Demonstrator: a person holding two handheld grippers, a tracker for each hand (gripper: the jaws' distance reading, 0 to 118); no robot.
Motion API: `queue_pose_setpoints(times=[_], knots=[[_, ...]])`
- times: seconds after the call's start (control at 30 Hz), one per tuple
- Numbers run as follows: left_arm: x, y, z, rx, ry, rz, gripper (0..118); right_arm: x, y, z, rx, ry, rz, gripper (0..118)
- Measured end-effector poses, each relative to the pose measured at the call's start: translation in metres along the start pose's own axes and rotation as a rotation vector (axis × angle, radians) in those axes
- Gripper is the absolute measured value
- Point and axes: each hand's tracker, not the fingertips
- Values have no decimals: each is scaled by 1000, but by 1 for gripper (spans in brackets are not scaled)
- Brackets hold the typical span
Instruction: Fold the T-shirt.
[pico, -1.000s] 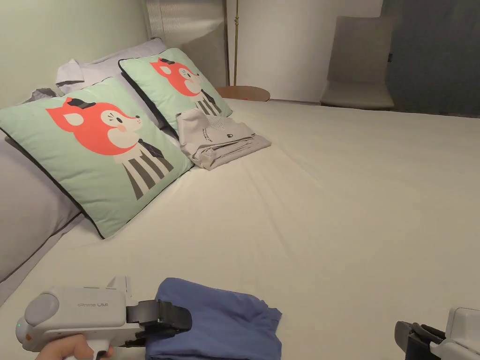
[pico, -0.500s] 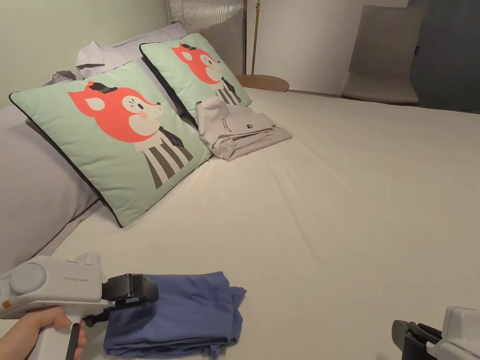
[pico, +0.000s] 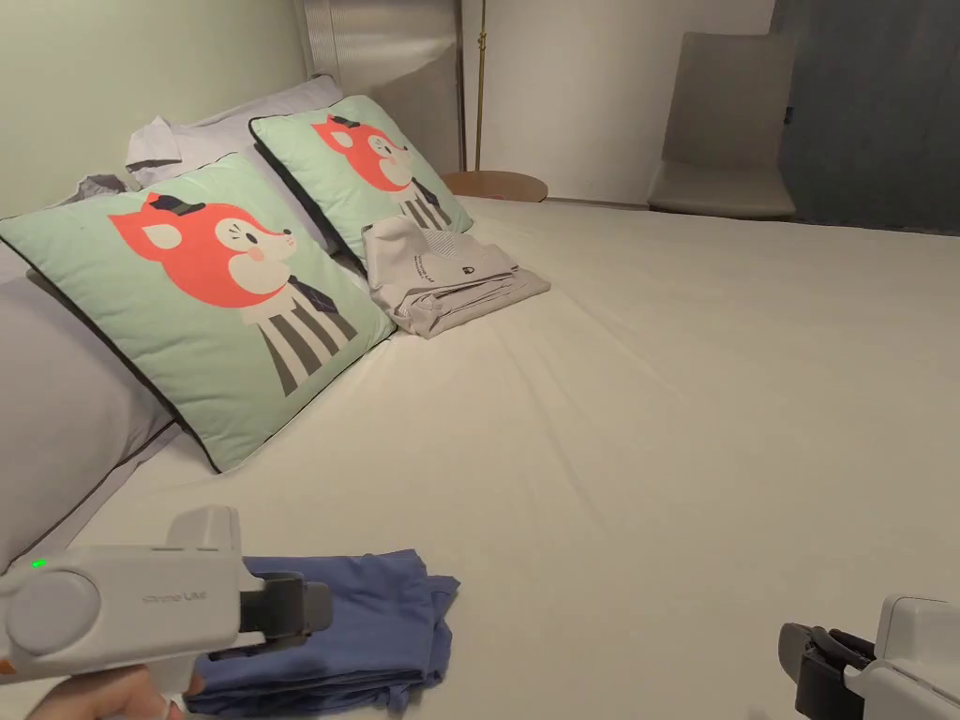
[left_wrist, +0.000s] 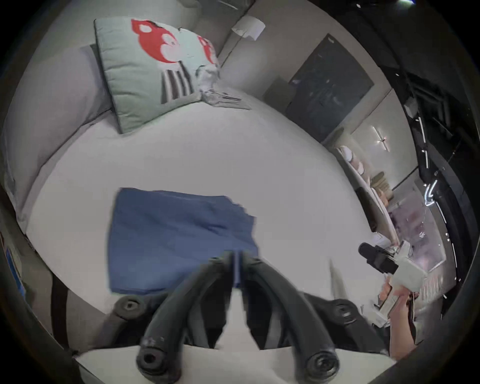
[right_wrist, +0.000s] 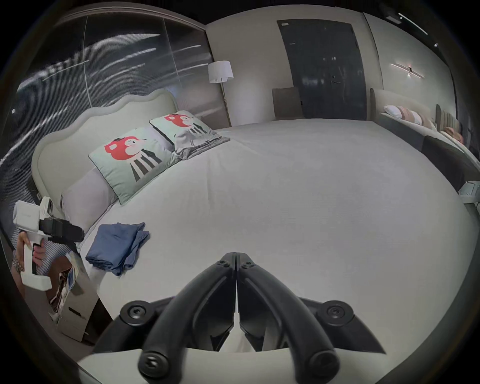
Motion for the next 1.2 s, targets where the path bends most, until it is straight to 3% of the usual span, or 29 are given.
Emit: queue_pose_setpoints(times=[0.2, 0.27, 0.6, 0.73, 0.87, 1.2], knots=[[77, -18, -28, 113, 9, -134, 1, 18, 3, 36, 89, -76, 4, 0], [107, -20, -32, 203, 74, -216, 1, 23, 8, 51, 141, -135, 30, 0], [239, -24, -15, 778, 133, -478, 1, 49, 61, 141, 579, -364, 147, 0], [266, -35, -5, 926, 117, -474, 1, 51, 74, 166, 705, -423, 171, 0], [281, -45, -4, 1001, 168, -525, 1, 55, 75, 174, 742, -440, 185, 0], [293, -55, -11, 987, 160, -567, 1, 64, 60, 172, 723, -479, 204, 0]])
